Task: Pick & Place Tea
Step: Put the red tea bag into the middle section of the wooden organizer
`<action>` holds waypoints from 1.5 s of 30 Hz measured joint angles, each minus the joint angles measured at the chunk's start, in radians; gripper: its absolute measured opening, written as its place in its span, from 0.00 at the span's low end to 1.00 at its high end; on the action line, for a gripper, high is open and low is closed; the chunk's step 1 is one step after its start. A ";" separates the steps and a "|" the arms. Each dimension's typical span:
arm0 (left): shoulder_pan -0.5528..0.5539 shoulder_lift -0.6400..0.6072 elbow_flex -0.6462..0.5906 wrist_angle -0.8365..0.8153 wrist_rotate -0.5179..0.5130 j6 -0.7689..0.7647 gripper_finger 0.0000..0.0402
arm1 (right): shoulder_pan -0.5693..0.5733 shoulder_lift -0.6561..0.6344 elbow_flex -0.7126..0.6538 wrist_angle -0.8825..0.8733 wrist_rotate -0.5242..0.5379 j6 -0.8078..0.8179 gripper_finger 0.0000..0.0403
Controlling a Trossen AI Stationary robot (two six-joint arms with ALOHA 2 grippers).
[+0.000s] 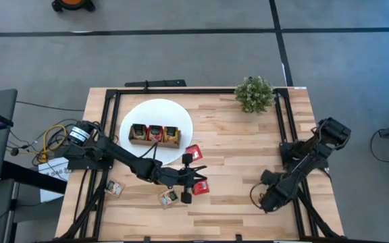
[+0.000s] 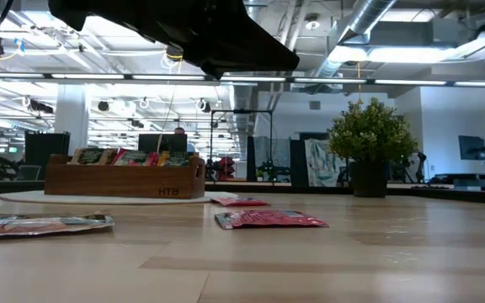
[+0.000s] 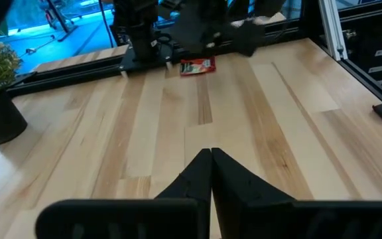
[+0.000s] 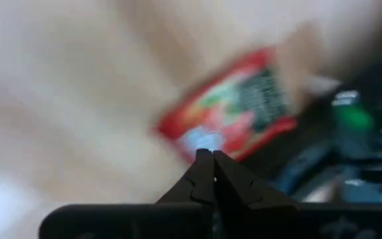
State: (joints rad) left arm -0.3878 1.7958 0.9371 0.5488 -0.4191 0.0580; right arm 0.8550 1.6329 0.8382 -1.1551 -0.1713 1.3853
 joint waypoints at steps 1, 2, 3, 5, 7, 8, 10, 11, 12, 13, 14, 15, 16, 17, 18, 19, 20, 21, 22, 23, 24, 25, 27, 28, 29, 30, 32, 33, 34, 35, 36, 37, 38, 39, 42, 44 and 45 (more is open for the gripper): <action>0.000 0.000 0.000 0.000 0.000 0.000 0.00 | -0.009 0.002 -0.011 -0.023 -0.002 0.001 0.00; 0.000 0.000 0.000 0.000 0.000 0.000 0.00 | -0.019 0.007 -0.021 -0.044 -0.003 0.002 0.00; 0.000 0.000 0.000 0.000 0.000 -0.001 0.00 | -0.028 0.012 -0.032 -0.045 -0.008 0.001 0.00; 0.000 0.000 0.000 0.000 0.000 -0.001 0.00 | -0.041 0.014 -0.053 -0.030 -0.025 -0.005 0.00; 0.000 0.000 0.000 -0.001 0.000 -0.001 0.00 | -0.049 0.014 -0.067 0.001 -0.028 -0.006 0.00; 0.000 0.000 0.000 -0.001 0.000 -0.001 0.00 | -0.054 0.014 -0.070 0.011 -0.028 -0.013 0.00; 0.000 0.000 0.000 -0.001 0.000 -0.002 0.00 | -0.060 0.014 -0.072 0.036 -0.028 -0.025 0.00; 0.000 0.000 0.000 -0.001 0.000 -0.002 0.00 | -0.064 0.014 -0.071 0.057 -0.027 -0.028 0.00; 0.000 0.000 0.000 -0.001 0.000 -0.001 0.00 | -0.070 0.013 -0.069 0.080 -0.022 -0.032 0.00; 0.000 0.000 0.000 -0.001 0.000 -0.001 0.00 | -0.075 0.013 -0.063 0.097 -0.012 -0.033 0.00; 0.000 0.000 0.000 -0.001 0.000 -0.001 0.00 | -0.079 0.012 -0.056 0.113 -0.002 -0.033 0.00; 0.000 0.000 0.000 -0.001 0.000 -0.002 0.00 | -0.085 0.012 -0.046 0.131 0.015 -0.033 0.00; 0.000 0.000 0.000 -0.001 0.000 -0.002 0.00 | -0.092 0.012 -0.034 0.144 0.031 -0.033 0.00; 0.000 0.000 0.000 -0.001 0.000 -0.002 0.00 | -0.100 0.011 -0.022 0.156 0.052 -0.033 0.00; 0.000 0.000 0.000 -0.001 0.000 -0.002 0.00 | -0.107 0.011 -0.007 0.164 0.081 -0.033 0.00; 0.000 0.000 0.000 -0.001 0.000 -0.002 0.00 | -0.114 0.011 0.010 0.166 0.121 -0.032 0.00; 0.000 0.000 0.000 -0.001 0.000 -0.002 0.00 | -0.119 0.009 0.032 0.167 0.169 -0.033 0.00; 0.000 0.000 0.000 -0.001 0.000 -0.002 0.00 | -0.120 0.003 0.054 0.169 0.217 -0.035 0.00; 0.000 0.000 0.000 -0.001 0.000 -0.002 0.00 | -0.120 -0.003 0.078 0.168 0.265 -0.041 0.00; 0.000 0.000 0.000 -0.001 0.000 -0.002 0.00 | -0.120 -0.010 0.100 0.168 0.314 -0.056 0.00; 0.000 0.000 0.000 -0.001 0.000 -0.002 0.00 | -0.117 -0.019 0.117 0.169 0.361 -0.063 0.00; 0.000 0.000 0.000 -0.001 0.000 -0.002 0.00 | -0.111 -0.031 0.128 0.169 0.408 -0.067 0.00; 0.000 0.000 0.000 -0.001 0.000 -0.002 0.00 | -0.097 -0.057 0.132 0.167 0.471 -0.051 0.00; 0.000 0.000 0.000 -0.001 0.000 -0.002 0.00 | -0.088 -0.068 0.126 0.163 0.489 -0.034 0.00; 0.000 0.000 0.000 -0.001 0.000 -0.003 0.00 | -0.078 -0.080 0.116 0.153 0.500 -0.007 0.00; 0.000 0.000 0.000 -0.001 0.000 -0.003 0.00 | -0.064 -0.094 0.104 0.140 0.511 0.026 0.00; 0.000 0.000 0.000 -0.002 0.000 -0.007 0.00 | -0.031 -0.126 0.069 0.135 0.530 0.103 0.00; 0.000 0.000 0.000 -0.002 0.000 -0.007 0.00 | -0.014 -0.141 0.050 0.136 0.536 0.142 0.00; 0.000 0.000 0.000 -0.002 0.000 -0.007 0.00 | 0.004 -0.157 0.029 0.138 0.536 0.183 0.00; 0.000 0.000 0.000 -0.003 0.000 -0.007 0.00 | 0.024 -0.172 0.008 0.140 0.534 0.225 0.00; 0.000 0.000 0.000 -0.003 0.000 -0.007 0.00 | 0.043 -0.188 -0.013 0.141 0.532 0.269 0.00; 0.000 0.000 0.000 -0.003 0.000 -0.007 0.00 | 0.063 -0.203 -0.031 0.145 0.527 0.312 0.00; 0.000 0.000 0.000 -0.003 0.000 -0.007 0.00 | 0.082 -0.216 -0.047 0.152 0.520 0.349 0.00; 0.000 0.000 0.000 -0.003 0.000 -0.007 0.00 | 0.098 -0.228 -0.065 0.159 0.509 0.383 0.01; 0.000 0.000 0.000 -0.005 0.000 -0.007 0.00 | 0.125 -0.256 -0.112 0.189 0.435 0.438 0.04; 0.000 0.000 0.000 -0.008 0.000 -0.007 0.00 | 0.126 -0.260 -0.141 0.233 0.381 0.447 0.07; 0.000 0.000 0.000 -0.008 0.000 -0.007 0.00 | 0.124 -0.255 -0.156 0.253 0.359 0.447 0.08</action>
State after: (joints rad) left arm -0.3881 1.7954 0.9371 0.5404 -0.4191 0.0505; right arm 0.9786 1.3777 0.6826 -0.9020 0.1873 1.8327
